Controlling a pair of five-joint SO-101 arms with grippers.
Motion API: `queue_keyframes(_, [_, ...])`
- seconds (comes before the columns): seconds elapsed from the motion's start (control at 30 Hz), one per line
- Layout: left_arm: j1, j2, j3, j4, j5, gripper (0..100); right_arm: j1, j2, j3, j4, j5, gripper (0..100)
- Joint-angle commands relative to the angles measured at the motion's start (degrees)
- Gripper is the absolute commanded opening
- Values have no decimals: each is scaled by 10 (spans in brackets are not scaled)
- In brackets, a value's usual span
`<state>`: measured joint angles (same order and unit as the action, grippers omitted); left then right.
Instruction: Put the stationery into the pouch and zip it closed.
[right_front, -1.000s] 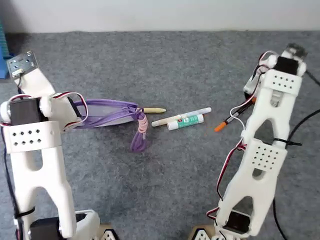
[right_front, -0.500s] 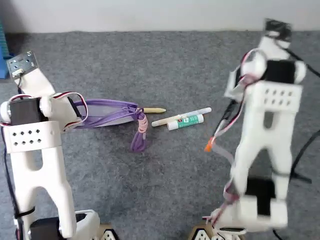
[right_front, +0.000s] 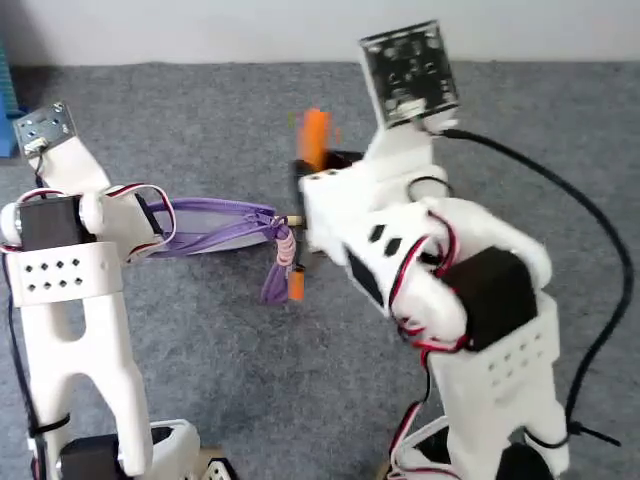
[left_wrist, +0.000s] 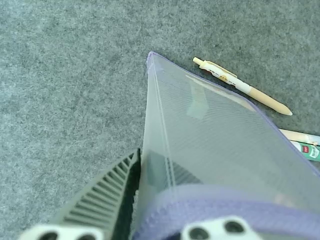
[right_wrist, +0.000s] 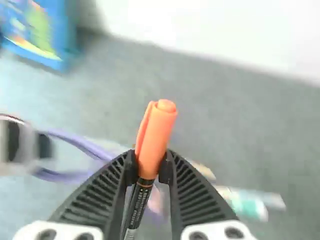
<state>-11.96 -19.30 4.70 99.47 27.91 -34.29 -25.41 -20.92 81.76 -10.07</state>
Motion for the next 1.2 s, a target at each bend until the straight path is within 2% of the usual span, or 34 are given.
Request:
queue_keyframes(0.0, [1,9,-10,9,5,12,-59,-15,-2,-96,5,8])
queue_keyframes(0.1, [1,9,-10,9,5,12,-94,-10,16,-175,12,8])
queue_keyframes(0.33, [1,9,-10,9,5,12,-129,0,122,-399,135,8])
queue_keyframes(0.6, [-1,9,-10,9,5,12,-141,-6,287,-552,221,8])
queue_keyframes(0.8, [-2,9,-10,9,5,12,-138,-8,321,-537,224,31])
queue_keyframes(0.97, [-1,9,-10,9,5,12,-141,-37,311,-444,172,177])
queue_keyframes(1.17, [1,9,-10,9,5,12,-140,-80,313,-415,167,137])
